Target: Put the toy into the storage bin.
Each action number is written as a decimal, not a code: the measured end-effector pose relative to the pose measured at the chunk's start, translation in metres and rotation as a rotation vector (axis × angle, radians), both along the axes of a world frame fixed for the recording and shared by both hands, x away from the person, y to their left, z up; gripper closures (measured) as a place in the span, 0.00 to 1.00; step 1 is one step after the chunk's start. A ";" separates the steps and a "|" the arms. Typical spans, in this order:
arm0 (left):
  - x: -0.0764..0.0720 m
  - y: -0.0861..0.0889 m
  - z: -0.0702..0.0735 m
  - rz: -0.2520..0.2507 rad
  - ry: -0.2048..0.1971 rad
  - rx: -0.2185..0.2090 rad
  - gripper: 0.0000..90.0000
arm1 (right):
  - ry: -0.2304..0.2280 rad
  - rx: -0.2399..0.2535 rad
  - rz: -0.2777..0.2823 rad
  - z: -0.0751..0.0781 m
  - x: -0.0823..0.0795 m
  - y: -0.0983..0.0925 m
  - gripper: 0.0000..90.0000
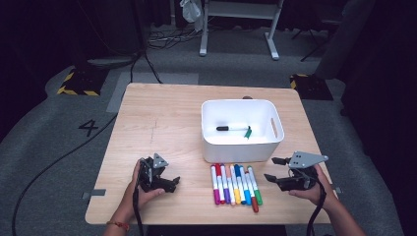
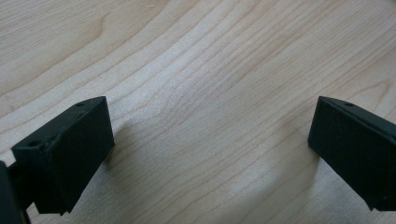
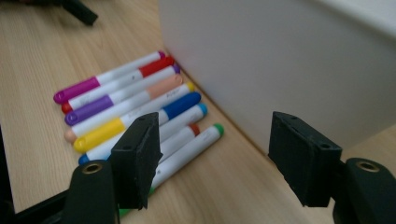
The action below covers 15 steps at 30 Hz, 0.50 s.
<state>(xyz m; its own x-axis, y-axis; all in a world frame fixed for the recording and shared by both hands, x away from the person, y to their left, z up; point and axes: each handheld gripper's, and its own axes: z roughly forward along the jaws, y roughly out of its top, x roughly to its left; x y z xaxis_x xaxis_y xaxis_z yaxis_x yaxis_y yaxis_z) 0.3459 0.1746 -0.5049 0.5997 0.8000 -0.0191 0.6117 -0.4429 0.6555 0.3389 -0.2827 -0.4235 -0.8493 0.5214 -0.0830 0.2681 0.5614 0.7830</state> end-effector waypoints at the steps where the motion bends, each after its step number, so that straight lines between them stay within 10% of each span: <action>1: 0.000 0.000 0.000 -0.001 0.000 -0.001 0.00 | 0.021 0.005 0.002 -0.007 -0.001 0.000 0.39; 15: 0.000 0.000 0.000 0.001 0.003 -0.001 0.00 | 0.125 -0.008 0.042 -0.047 -0.012 0.014 0.39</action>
